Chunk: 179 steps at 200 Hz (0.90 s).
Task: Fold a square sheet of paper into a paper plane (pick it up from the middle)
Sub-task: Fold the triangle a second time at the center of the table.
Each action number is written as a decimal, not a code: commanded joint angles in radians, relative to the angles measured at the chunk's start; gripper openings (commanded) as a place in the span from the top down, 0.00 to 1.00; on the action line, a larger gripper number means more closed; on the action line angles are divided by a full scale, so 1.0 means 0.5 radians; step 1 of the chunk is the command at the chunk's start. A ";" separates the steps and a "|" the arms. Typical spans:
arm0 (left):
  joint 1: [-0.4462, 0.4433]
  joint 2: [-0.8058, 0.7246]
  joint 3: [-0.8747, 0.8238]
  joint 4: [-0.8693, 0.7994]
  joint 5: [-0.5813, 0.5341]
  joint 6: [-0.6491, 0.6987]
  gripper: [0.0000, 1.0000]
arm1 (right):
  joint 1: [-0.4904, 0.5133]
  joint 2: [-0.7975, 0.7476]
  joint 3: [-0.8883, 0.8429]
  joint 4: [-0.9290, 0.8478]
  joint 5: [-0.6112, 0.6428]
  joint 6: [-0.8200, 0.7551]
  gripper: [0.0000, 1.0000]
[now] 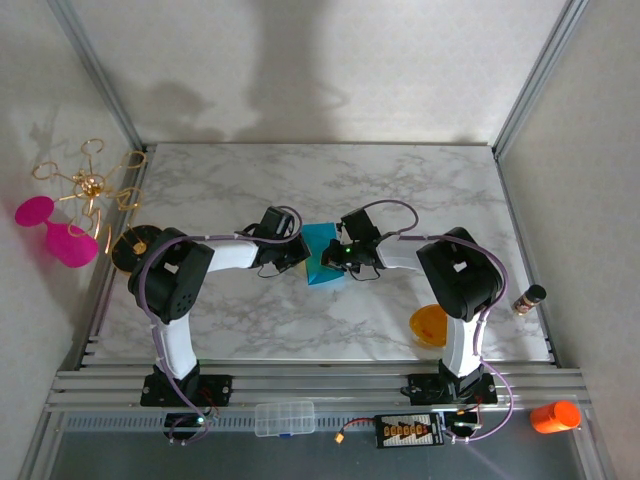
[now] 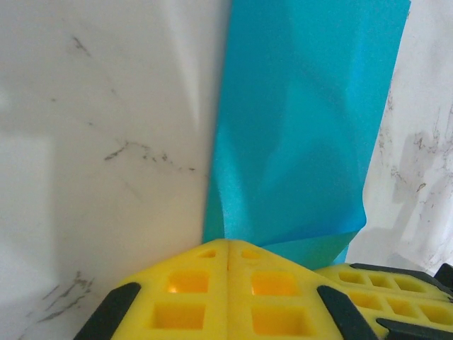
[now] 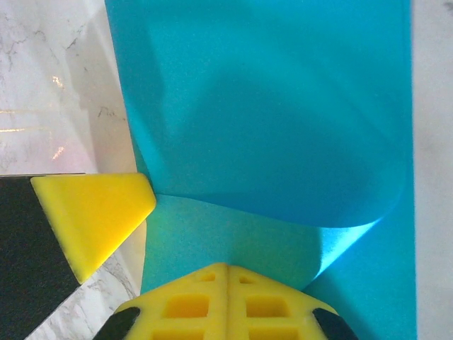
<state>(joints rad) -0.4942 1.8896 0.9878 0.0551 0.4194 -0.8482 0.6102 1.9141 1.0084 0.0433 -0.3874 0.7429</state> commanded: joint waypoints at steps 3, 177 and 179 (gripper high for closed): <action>-0.012 -0.061 0.059 -0.107 0.016 0.060 1.00 | -0.008 0.086 -0.018 -0.151 0.111 -0.038 0.96; -0.196 -0.242 -0.170 -0.126 0.135 -0.046 0.93 | -0.008 0.160 -0.003 -0.332 0.198 -0.066 0.97; -0.196 -0.240 -0.169 -0.122 0.134 -0.045 0.93 | -0.008 0.160 -0.002 -0.332 0.198 -0.066 0.97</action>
<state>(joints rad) -0.5846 1.7557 0.9031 -0.0051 0.4755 -0.8589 0.6102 1.9244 1.0306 0.0059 -0.3820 0.7246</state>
